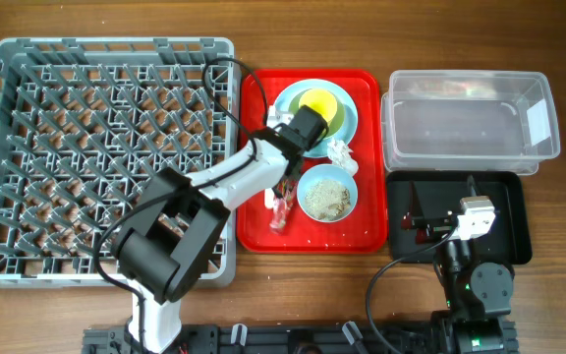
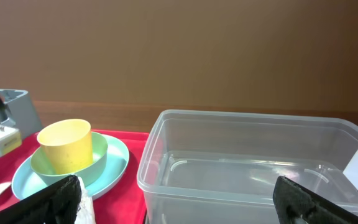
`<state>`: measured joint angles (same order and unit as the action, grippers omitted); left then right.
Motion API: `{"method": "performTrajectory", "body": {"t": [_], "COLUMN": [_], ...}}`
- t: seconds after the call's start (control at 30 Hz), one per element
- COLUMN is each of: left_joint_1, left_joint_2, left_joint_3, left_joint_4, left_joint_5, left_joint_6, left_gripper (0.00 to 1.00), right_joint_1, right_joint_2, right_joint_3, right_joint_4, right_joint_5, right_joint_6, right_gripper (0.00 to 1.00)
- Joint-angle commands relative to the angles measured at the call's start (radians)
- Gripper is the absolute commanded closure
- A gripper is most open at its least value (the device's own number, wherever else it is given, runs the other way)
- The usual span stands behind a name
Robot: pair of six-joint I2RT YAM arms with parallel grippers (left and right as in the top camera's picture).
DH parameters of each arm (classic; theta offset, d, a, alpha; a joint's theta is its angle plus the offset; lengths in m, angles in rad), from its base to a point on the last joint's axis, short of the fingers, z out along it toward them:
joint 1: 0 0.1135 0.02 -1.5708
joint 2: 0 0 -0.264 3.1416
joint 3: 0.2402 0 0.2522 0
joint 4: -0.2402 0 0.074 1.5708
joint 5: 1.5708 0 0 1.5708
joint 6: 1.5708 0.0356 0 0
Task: Sort waste into correct bins and load items into the dishwasher rack
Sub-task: 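Move the left gripper back to the tray and grasp the white spoon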
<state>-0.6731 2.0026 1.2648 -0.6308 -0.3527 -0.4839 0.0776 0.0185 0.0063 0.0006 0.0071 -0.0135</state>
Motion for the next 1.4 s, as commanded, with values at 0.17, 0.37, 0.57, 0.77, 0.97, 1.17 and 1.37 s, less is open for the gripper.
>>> {"method": "performTrajectory", "body": {"t": [0.17, 0.37, 0.57, 0.77, 0.97, 1.17, 1.37], "left_joint_1": [-0.024, -0.024, -0.018, 0.000, 0.015, 0.015, 0.017], "left_joint_2": [-0.030, -0.205, -0.171, -0.112, -0.081, -0.045, 0.011], "left_joint_3": [-0.035, -0.034, -0.037, -0.037, -0.037, -0.045, -0.057], "left_joint_4": [-0.112, -0.101, -0.049, -0.011, 0.066, 0.076, 0.082], "left_joint_5": [0.076, 0.070, 0.011, -0.010, -0.045, -0.045, -0.047], "left_joint_6": [-0.075, -0.075, -0.096, -0.101, -0.101, -0.101, -0.101], "left_gripper": [0.78, 0.59, 0.50, 0.56, 0.54, 0.54, 0.55], "right_joint_1": [0.003, 0.003, 0.003, 0.003, 0.003, 0.003, 0.003], "right_joint_2": [-0.002, -0.002, -0.002, -0.002, -0.002, -0.002, -0.002], "right_joint_3": [-0.001, -0.001, -0.001, -0.001, -0.001, -0.001, -0.001], "right_joint_4": [0.006, 0.006, 0.006, 0.006, 0.006, 0.006, 0.006], "right_joint_5": [-0.009, -0.009, -0.009, -0.009, -0.009, -0.009, -0.009], "right_joint_6": [-0.010, -0.010, -0.010, -0.010, -0.010, -0.010, -0.010], "right_gripper": [0.00, 0.00, 0.00, 0.00, 0.00, 0.00, 0.00]}}
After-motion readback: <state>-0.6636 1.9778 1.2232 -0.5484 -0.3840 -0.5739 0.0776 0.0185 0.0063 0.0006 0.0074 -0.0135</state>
